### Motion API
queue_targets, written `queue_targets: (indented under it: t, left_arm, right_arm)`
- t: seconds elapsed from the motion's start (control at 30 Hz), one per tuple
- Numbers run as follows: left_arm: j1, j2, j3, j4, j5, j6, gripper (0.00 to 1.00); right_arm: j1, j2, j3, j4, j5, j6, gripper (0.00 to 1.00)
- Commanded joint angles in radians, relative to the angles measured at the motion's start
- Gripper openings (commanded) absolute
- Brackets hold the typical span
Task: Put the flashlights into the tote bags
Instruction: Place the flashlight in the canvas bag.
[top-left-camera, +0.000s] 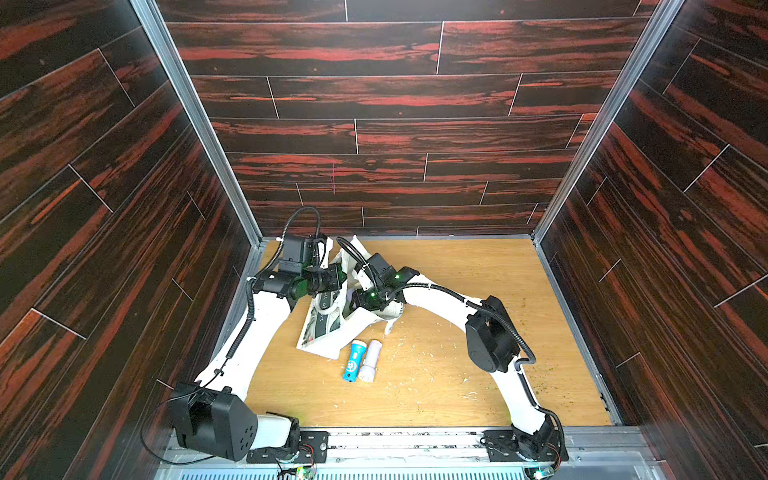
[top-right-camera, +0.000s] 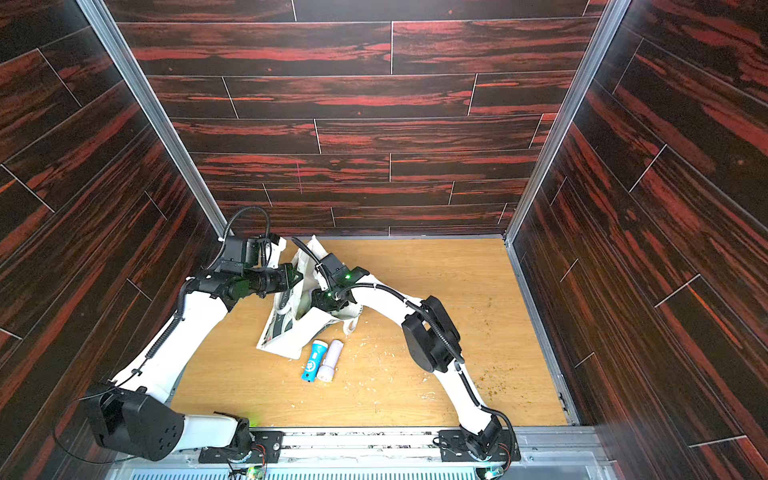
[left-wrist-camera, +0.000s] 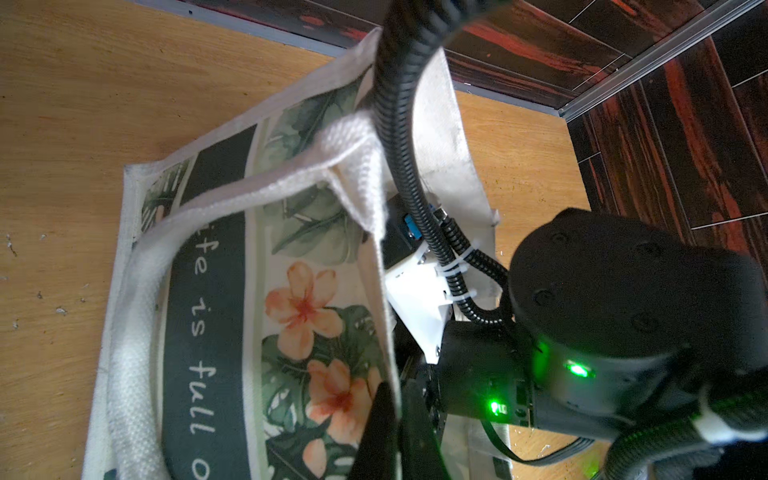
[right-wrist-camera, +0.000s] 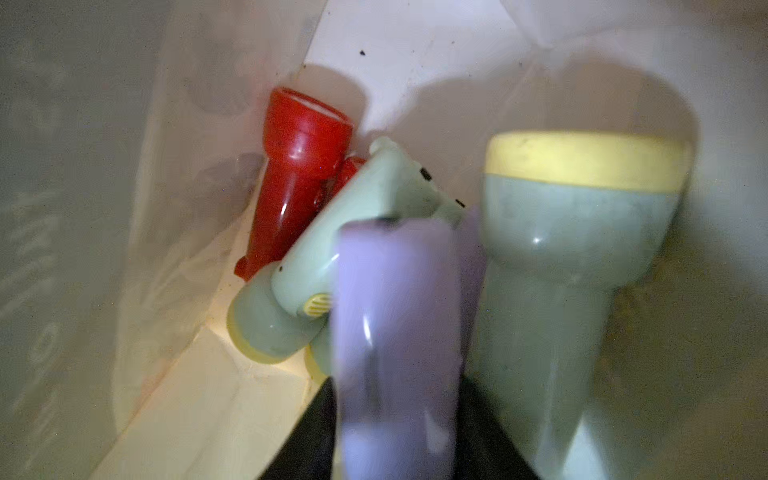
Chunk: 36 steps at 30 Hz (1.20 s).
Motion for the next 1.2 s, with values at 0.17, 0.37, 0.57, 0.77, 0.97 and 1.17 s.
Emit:
queue_targets:
  t: [0.17,0.37,0.57,0.77,0.97,1.17]
  left_arm:
    - [0.002,-0.048,0.013,0.037,0.001,0.014,0.00]
    - [0.001,-0.046,0.010,0.025,-0.016,0.027,0.00]
    - [0.001,-0.052,0.005,-0.020,-0.066,0.046,0.00]
    - [0.002,-0.057,0.007,-0.064,-0.209,0.061,0.00]
    - [0.002,-0.055,0.007,-0.091,-0.301,0.075,0.00]
    - [0.002,-0.047,0.007,-0.105,-0.363,0.076,0.00]
  right_arm:
    - [-0.004,0.014,-0.007,-0.038,0.047,0.009,0.70]
    - [-0.004,-0.028,-0.005,-0.040,0.068,0.008,0.84]
    - [-0.004,-0.109,0.006,-0.052,0.100,0.008,0.89]
    - [-0.003,-0.228,-0.009,-0.070,0.185,0.006,0.89]
    - [-0.001,-0.358,-0.079,-0.075,0.271,0.013,0.88]
    - [0.027,-0.517,-0.220,-0.055,0.357,0.058,0.85]
